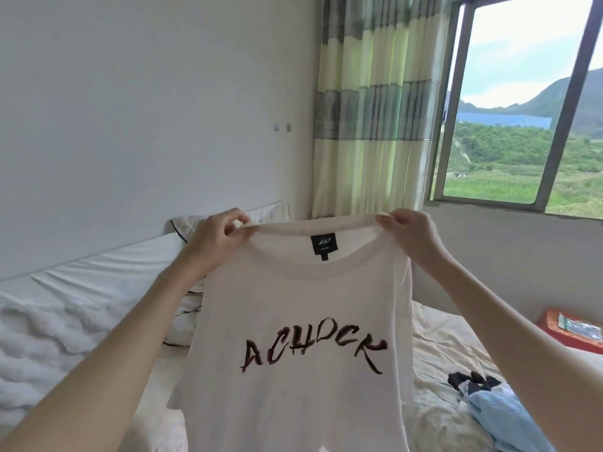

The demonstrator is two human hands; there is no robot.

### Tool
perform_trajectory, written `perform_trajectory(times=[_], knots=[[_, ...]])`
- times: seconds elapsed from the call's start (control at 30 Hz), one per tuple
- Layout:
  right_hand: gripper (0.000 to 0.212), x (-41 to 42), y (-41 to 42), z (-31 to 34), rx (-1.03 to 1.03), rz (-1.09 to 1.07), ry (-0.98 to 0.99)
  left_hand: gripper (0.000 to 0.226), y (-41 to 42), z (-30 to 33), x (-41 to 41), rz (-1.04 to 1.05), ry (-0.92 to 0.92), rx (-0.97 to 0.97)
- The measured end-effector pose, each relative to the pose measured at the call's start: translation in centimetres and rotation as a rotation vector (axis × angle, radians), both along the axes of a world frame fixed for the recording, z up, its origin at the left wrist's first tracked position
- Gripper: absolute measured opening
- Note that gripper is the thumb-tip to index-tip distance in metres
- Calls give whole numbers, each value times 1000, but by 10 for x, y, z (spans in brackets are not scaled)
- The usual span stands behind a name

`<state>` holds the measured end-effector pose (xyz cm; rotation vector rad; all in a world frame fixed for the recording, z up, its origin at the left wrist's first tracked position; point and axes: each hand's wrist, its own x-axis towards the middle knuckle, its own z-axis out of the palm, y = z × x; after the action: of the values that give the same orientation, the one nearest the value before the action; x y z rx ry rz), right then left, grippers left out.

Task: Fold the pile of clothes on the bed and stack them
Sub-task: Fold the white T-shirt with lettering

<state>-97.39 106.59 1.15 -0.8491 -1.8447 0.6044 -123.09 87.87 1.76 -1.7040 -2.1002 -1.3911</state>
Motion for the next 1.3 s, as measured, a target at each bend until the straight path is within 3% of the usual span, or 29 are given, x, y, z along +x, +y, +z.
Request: perform_trajectory(times=[0.1,0.23,0.3,0.43,0.5,0.6,0.73,0.83,0.9,1.1,1.2,1.3], knots=[[35,-1,-7,17,50,45,234,19,1,22,-1,23,-17,153],[41,4,-13,20,99,83,17,24,-2,16,-14,-35,-71,18],[42,10,-17,12,-37,202,-64,26,-2,3,-18,-46,-75,-36],[46,29,-13,3,-513,583,-140,16,-9,-5,-33,-149,-187,-119],[41,38,-7,-1,-600,604,-105,12,-16,-5,-39,-258,-237,-222],[16,35,-7,-8,-489,423,-72,14,-15,-11,-34,-242,-224,-222],[33,16,-12,0,-35,62,-30,17,-6,-8,-24,-1,-148,-7],[49,14,-13,9,140,-57,83,30,-8,1,-27,137,-78,157],[48,17,-12,6,131,-60,64,38,-12,1,-26,147,-56,161],[50,34,-12,-36,14,26,-214,22,-29,-47,-24,126,-64,-130],[33,42,-14,-49,-100,143,-269,22,-41,-65,-19,228,-38,-113],[21,54,-16,-72,-258,266,-267,21,-51,-88,-4,310,-132,-47]])
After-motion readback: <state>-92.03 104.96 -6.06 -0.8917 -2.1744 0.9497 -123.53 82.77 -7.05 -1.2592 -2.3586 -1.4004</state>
